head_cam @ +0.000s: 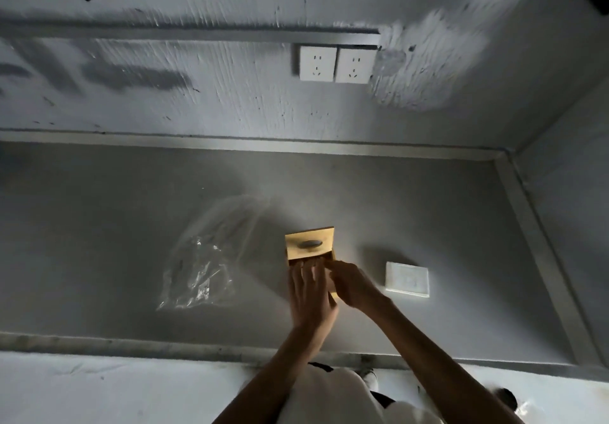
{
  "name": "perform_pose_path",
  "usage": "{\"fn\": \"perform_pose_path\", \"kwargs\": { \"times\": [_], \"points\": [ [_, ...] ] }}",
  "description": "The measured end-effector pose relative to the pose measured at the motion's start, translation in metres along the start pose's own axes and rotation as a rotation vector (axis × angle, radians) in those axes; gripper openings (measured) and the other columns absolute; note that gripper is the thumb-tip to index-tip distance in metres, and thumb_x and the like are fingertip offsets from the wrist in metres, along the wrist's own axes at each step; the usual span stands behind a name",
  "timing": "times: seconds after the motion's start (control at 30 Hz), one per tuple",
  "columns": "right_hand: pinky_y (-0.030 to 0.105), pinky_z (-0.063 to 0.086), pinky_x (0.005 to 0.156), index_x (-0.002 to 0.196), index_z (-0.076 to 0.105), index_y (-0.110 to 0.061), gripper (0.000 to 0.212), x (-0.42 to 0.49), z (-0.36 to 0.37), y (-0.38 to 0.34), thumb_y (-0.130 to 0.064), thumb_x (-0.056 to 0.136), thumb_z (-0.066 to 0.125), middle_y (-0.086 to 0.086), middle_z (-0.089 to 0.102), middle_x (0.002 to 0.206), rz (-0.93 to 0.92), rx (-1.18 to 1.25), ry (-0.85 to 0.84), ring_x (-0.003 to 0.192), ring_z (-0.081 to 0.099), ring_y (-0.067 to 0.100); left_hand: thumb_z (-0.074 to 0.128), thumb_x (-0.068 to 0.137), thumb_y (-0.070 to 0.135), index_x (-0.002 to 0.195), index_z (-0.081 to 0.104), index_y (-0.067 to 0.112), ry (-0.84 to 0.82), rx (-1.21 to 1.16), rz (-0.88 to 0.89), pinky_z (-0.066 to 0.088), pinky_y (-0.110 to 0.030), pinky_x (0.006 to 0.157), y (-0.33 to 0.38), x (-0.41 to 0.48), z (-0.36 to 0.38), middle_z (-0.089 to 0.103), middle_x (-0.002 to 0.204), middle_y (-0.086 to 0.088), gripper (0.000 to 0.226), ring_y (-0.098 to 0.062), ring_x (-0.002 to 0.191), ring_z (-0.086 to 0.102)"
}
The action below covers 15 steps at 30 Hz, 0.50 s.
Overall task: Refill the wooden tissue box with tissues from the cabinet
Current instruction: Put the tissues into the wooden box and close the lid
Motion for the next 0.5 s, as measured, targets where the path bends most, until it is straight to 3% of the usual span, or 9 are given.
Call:
{"fn": "perform_pose_path", "kwargs": {
  "times": [0.1, 0.2, 0.3, 0.37, 0.43, 0.5],
  "points": [
    [0.028, 0.051, 0.079, 0.106, 0.071, -0.029, 0.031, -0.025, -0.025, 0.051, -0.011, 0.096, 0.047, -0.003, 0.074, 0.109, 0.165, 0.157, 0.31, 0.1, 0.068, 0.019, 0.067, 0.07, 0.01, 0.115, 0.061, 0.016, 0.01, -0.021, 0.124, 0.04, -0.047, 0.108, 0.043, 0.007, 0.002, 0.066, 0.111, -0.007, 0.046, -0.03, 0.115, 0.057],
    [0.027, 0.048, 0.073, 0.101, 0.074, -0.025, 0.025, -0.047, -0.052, 0.117, -0.016, 0.092, 0.052, 0.005, 0.074, 0.107, 0.468, 0.263, 0.486, 0.097, 0.067, 0.03, 0.059, 0.082, 0.013, 0.122, 0.057, 0.017, -0.175, -0.165, 0.084, 0.044, -0.038, 0.103, 0.081, 0.021, 0.028, 0.067, 0.113, -0.004, 0.04, -0.022, 0.109, 0.06],
    [0.03, 0.048, 0.085, 0.111, 0.07, -0.023, 0.027, -0.056, -0.065, 0.176, -0.021, 0.09, 0.055, 0.008, 0.069, 0.121, 0.664, 0.321, 0.435, 0.109, 0.063, 0.031, 0.043, 0.093, 0.019, 0.124, 0.057, 0.017, -0.57, -0.399, -0.22, 0.046, -0.034, 0.099, 0.094, 0.045, 0.065, 0.062, 0.128, -0.006, 0.034, -0.023, 0.116, 0.058],
    [0.03, 0.045, 0.091, 0.119, 0.067, -0.016, 0.033, -0.053, -0.063, 0.207, -0.026, 0.088, 0.061, 0.01, 0.067, 0.122, 0.737, 0.412, 0.367, 0.113, 0.06, 0.029, 0.044, 0.093, 0.021, 0.119, 0.059, 0.014, -0.677, -0.435, -0.319, 0.047, -0.033, 0.096, 0.096, 0.061, 0.089, 0.061, 0.127, -0.012, 0.031, -0.029, 0.117, 0.057],
    [0.032, 0.046, 0.08, 0.113, 0.068, -0.006, 0.034, -0.048, -0.06, 0.235, -0.026, 0.086, 0.066, 0.012, 0.065, 0.098, 0.776, 0.573, 0.313, 0.093, 0.06, 0.024, 0.045, 0.092, 0.021, 0.094, 0.065, 0.011, -0.737, -0.445, -0.376, 0.046, -0.029, 0.08, 0.102, 0.07, 0.115, 0.066, 0.104, -0.016, 0.023, -0.032, 0.104, 0.062],
    [0.03, 0.042, 0.065, 0.105, 0.065, -0.006, 0.025, -0.046, -0.056, 0.242, -0.02, 0.085, 0.068, 0.011, 0.061, 0.088, 0.784, 0.77, 0.262, 0.079, 0.055, 0.021, 0.049, 0.087, 0.016, 0.066, 0.054, 0.013, -0.768, -0.478, -0.422, 0.046, -0.034, 0.066, 0.107, 0.074, 0.132, 0.059, 0.073, -0.014, 0.022, -0.028, 0.077, 0.063]
  ]
}}
Point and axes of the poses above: each hand's wrist, its own x-axis towards the middle knuckle, its own z-axis out of the palm, y = z × x, the point moved 2 cm from there along x, towards the middle knuckle
